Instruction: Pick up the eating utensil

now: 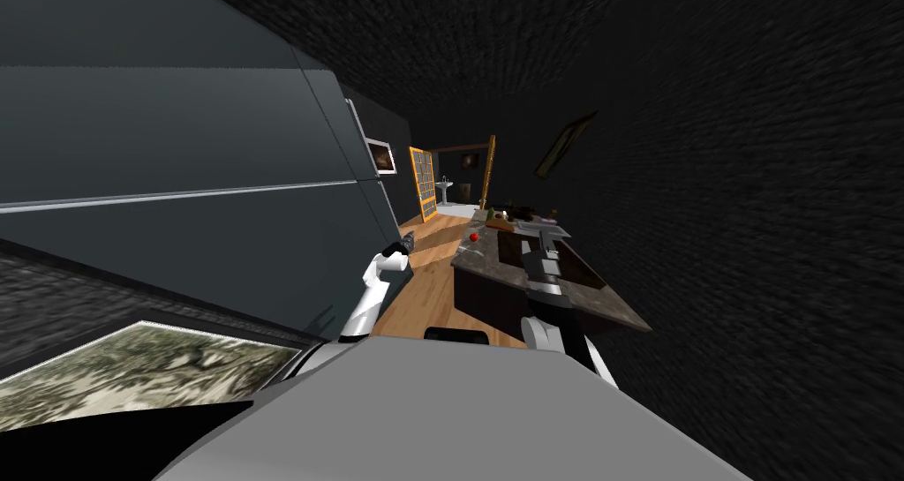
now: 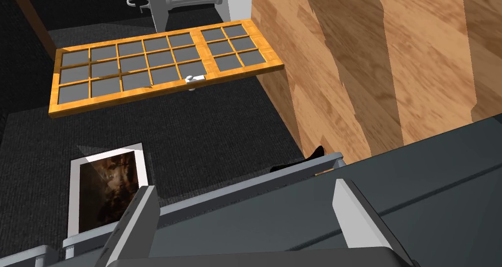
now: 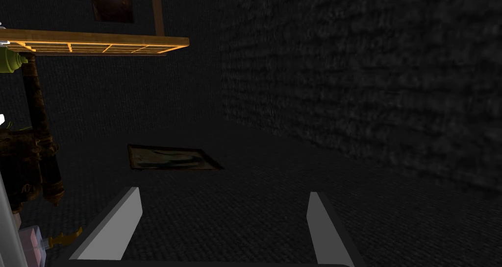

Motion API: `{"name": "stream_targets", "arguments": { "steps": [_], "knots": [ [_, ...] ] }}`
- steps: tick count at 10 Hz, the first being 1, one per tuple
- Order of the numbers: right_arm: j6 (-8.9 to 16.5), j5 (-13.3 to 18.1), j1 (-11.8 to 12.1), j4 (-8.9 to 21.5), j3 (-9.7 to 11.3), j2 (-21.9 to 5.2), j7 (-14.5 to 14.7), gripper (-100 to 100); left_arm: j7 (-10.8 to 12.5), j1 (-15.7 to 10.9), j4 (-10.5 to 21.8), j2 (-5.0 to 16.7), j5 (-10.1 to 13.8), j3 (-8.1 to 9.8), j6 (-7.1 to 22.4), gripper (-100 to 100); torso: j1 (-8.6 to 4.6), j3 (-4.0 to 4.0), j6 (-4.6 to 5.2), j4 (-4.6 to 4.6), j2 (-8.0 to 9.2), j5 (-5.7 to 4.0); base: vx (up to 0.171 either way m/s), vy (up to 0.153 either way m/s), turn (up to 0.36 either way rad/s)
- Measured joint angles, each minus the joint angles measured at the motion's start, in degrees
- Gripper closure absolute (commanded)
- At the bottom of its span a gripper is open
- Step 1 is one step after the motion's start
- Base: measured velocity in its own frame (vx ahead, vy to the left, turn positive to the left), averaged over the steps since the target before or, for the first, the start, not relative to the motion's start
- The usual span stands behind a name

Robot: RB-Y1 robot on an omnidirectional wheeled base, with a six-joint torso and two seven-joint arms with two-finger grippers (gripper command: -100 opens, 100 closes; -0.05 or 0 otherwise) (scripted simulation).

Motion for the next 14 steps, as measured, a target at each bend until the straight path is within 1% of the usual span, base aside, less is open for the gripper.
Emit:
{"name": "stream_targets", "arguments": {
  "steps": [1,2,3,4,5,6,7,9,10,11,12,13,14],
  "knots": [
    [0.0,0.0,0.0,0.0,0.0,0.0,0.0,0,0.0,-0.4,0.4,0.0,0.1,0.03,1.0,-100,-0.02,0.01,0.0,0.0,0.02,-0.01,0.015,0.008,-0.017],
    [0.0,0.0,0.0,0.0,0.0,0.0,0.0,0,0.2,-1.9,1.9,-0.1,0.1,0.1,2.4,-100,-0.02,0.0,0.01,0.0,-0.01,-0.01,0.017,0.007,-0.017],
    [0.0,0.0,0.0,0.0,0.0,0.0,0.0,0,0.3,-2.8,2.7,-0.1,0.1,0.14,3.9,-100,-0.02,0.0,0.0,0.0,-0.01,-0.01,0.01,0.001,0.001],
    [0.0,0.0,0.0,0.0,0.0,0.0,0.0,0,0.4,-3.2,2.9,-0.1,0.1,0.17,5.1,-100,-0.04,0.01,-0.01,0.0,0.02,-0.01,0.017,0.001,-0.025],
    [0.0,0.0,0.0,0.0,0.0,0.0,0.0,0,0.6,-4.7,4.4,-0.1,0.2,0.25,6.6,-100,-0.05,0.0,0.01,0.0,-0.01,-0.01,0.02,0.001,-0.022],
    [0.0,0.0,0.0,0.0,0.0,0.0,0.0,0,0.7,-5.6,5.3,-0.2,0.2,0.27,8.1,-100,-0.05,-0.01,0.0,0.0,-0.01,-0.01,0.009,-0.001,0.002],
    [0.0,0.0,0.0,0.0,0.0,0.0,0.0,0,0.7,-5.9,5.5,-0.2,0.3,0.29,9.2,-100,-0.05,0.01,-0.01,0.0,0.02,-0.01,0.015,-0.006,-0.035],
    [0.0,0.0,0.0,0.0,0.0,0.0,0.0,0,0.9,-8.2,7.7,-0.3,0.3,0.34,12.4,-100,-0.07,0.0,0.0,0.0,0.0,-0.02,0.02,-0.007,-0.035],
    [0.0,0.0,0.0,0.0,0.0,0.0,0.0,0,1.1,-9.8,9.2,-0.6,0.1,0.33,14.1,-100,-0.1,-0.02,0.02,0.0,-0.03,-0.02,0.022,-0.012,-0.03],
    [0.0,0.0,0.0,0.0,0.0,0.0,0.0,0,1.1,-10.7,10.0,-0.5,0.3,0.38,15.8,-100,-0.1,-0.01,-0.01,-0.01,-0.02,-0.02,0.023,-0.018,-0.048],
    [0.0,0.0,0.0,0.0,0.0,0.0,0.0,0,1.2,-12.3,11.7,-0.6,0.3,0.37,17.3,-100,-0.13,-0.02,0.02,-0.01,-0.03,-0.03,0.022,-0.018,-0.034],
    [0.0,0.0,0.0,0.0,0.0,0.0,0.0,0,1.3,-13.3,12.8,-0.7,0.2,0.35,18.9,-100,-0.13,-0.02,0.0,-0.01,-0.02,-0.03,0.01,-0.01,0.001],
    [0.0,0.0,0.0,0.0,0.0,0.0,0.0,0,1.3,-13.6,13.0,-0.6,0.3,0.38,20.1,-100,-0.09,0.01,-0.02,0.0,0.02,-0.02,0.013,-0.022,-0.059]
  ]
}}
